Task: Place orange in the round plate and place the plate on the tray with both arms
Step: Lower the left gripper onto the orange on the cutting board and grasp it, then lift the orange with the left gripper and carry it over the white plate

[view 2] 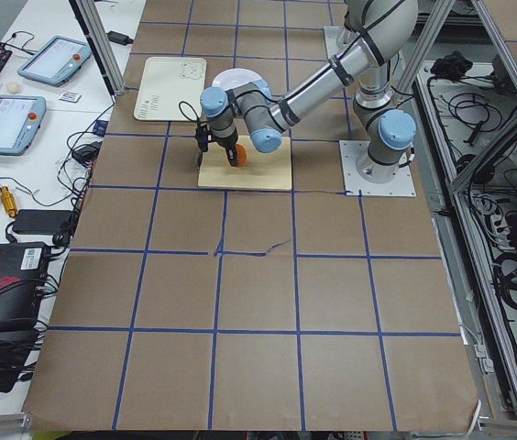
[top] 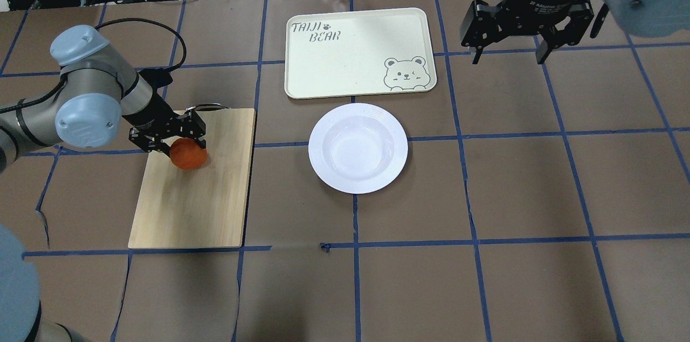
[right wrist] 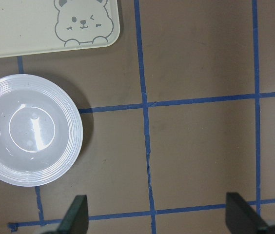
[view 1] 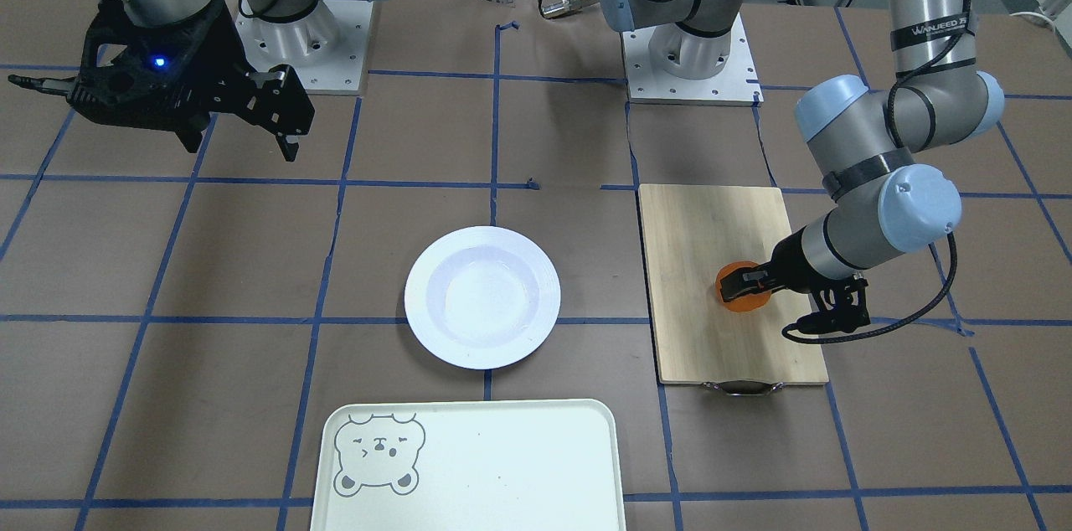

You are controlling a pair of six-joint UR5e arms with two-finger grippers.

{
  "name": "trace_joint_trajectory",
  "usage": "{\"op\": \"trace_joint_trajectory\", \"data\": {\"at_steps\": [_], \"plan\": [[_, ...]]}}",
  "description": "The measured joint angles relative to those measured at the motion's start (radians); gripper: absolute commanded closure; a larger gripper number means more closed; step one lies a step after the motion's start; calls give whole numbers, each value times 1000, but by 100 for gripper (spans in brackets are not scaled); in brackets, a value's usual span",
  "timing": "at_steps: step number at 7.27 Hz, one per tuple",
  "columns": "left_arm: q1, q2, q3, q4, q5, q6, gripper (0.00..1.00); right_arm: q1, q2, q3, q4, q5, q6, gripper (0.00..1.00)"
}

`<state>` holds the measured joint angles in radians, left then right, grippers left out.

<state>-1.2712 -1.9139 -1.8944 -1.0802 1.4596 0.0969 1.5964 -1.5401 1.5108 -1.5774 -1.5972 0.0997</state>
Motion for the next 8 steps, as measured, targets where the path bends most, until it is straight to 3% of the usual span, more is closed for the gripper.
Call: {"op": "trace_joint_trajectory", "data": {"at_steps": [3, 5, 8], "plan": [[-63, 9, 55, -4, -8, -105, 100, -1, 0, 0, 6, -1, 0, 0], [-229, 5, 137, -7, -70, -368, 100, -1, 0, 0, 9, -1, 0, 0], [-427, -12, 169, 5, -172, -664, 100, -1, 0, 0, 10, -1, 0, 0]]}}
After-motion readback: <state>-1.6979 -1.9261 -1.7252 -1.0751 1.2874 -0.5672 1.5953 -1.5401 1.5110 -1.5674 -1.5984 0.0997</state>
